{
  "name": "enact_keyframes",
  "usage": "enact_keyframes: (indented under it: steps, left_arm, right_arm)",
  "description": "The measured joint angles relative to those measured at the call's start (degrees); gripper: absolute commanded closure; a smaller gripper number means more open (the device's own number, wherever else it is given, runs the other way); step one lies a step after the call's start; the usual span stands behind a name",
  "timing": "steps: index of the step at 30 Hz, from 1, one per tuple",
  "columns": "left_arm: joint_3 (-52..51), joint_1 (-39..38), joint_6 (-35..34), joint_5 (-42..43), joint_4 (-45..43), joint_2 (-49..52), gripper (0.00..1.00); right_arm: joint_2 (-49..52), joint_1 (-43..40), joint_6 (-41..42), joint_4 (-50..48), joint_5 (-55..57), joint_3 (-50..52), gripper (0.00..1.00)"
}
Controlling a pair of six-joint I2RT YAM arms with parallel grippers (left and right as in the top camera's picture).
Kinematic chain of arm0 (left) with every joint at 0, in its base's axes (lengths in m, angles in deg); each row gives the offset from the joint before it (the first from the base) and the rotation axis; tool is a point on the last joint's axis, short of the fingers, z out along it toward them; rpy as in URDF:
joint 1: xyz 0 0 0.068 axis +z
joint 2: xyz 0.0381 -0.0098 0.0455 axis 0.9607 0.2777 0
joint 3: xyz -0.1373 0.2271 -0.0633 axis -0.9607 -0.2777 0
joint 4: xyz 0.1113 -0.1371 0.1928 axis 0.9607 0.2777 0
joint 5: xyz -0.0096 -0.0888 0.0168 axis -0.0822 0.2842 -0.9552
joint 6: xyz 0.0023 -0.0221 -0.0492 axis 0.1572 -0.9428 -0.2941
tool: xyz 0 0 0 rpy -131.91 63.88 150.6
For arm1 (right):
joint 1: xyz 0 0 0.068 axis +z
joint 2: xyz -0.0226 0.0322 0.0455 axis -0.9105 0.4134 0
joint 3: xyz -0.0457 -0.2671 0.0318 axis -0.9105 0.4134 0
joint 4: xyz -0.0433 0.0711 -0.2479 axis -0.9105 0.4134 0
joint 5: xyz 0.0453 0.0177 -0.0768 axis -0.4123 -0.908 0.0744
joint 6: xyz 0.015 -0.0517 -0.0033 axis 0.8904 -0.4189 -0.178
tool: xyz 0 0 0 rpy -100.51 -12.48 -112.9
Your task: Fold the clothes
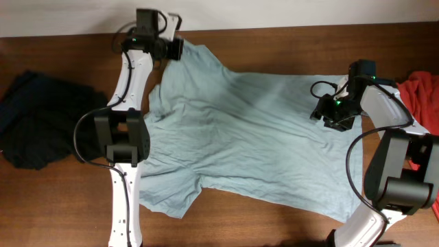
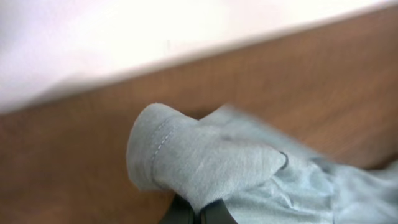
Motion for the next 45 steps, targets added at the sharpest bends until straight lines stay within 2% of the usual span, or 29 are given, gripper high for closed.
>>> enact_keyframes:
  steps: [2, 3, 4, 5, 9, 13, 17, 21, 26, 37, 38, 41, 43, 45]
  left_arm:
    - [2.5, 0.0, -0.8, 0.0, -1.4, 0.0, 0.73]
    - [3.3, -0.1, -1.4, 0.0, -1.4, 0.0, 0.54]
    - [3.7, -0.2, -1.3, 0.0, -1.4, 0.0, 0.46]
    - [3.7, -0.2, -1.6, 0.0, -0.1, 0.0, 0.4]
    - [3.7, -0.7, -2.0, -3.1, 7.1, 0.6, 0.28]
    - [3.7, -0.6, -1.8, -9.9, 16.0, 1.2, 0.29]
    - [3.7, 1.7, -1.7, -14.1, 23.5, 1.6, 0.33]
    - [3.7, 5.7, -1.7, -15.6, 25.7, 1.6, 0.55]
    - [3.7, 9.0, -1.5, -12.2, 26.2, 2.4, 0.63]
    - [4.3, 8.2, 0.4, -1.0, 28.0, 4.0, 0.61]
    - [4.3, 8.3, 0.4, 0.3, 28.0, 4.1, 0.57]
    - [4.3, 8.9, 0.6, 3.1, 28.5, 4.2, 0.56]
    - [4.3, 9.3, 0.6, 4.5, 29.1, 4.3, 0.68]
    - [4.3, 9.5, 1.1, 5.2, 30.0, 4.3, 0.92]
  right_arm:
    - [0.0, 0.0, 0.0, 0.0, 0.0, 0.0, 0.46]
    - [0.0, 0.0, 0.0, -0.1, 0.0, 0.0, 0.46]
    - [0.0, 0.0, 0.0, -0.1, 0.0, 0.0, 0.46]
    - [0.0, 0.0, -0.1, -0.2, 0.0, 0.0, 0.46]
    - [0.0, 0.0, -0.1, -0.1, 0.0, 0.0, 0.45]
    - [0.0, 0.0, -0.2, 0.1, 1.1, 0.0, 0.44]
    - [0.0, 0.0, 0.1, 0.6, 3.7, 0.0, 0.44]
    - [0.5, 0.0, 0.1, 0.6, 4.8, 0.0, 0.45]
    - [2.4, 0.0, 0.9, 0.6, 5.4, 0.0, 0.49]
    - [3.2, 0.0, 1.8, 0.5, 6.1, 0.0, 0.49]
    - [3.2, 0.0, 1.8, 0.4, 6.1, 0.0, 0.49]
    - [3.2, 0.0, 1.8, 0.4, 6.1, 0.0, 0.49]
    - [3.2, 0.0, 1.8, 0.4, 6.1, 0.0, 0.49]
    - [3.2, 0.0, 1.8, 0.4, 6.1, 0.0, 0.52]
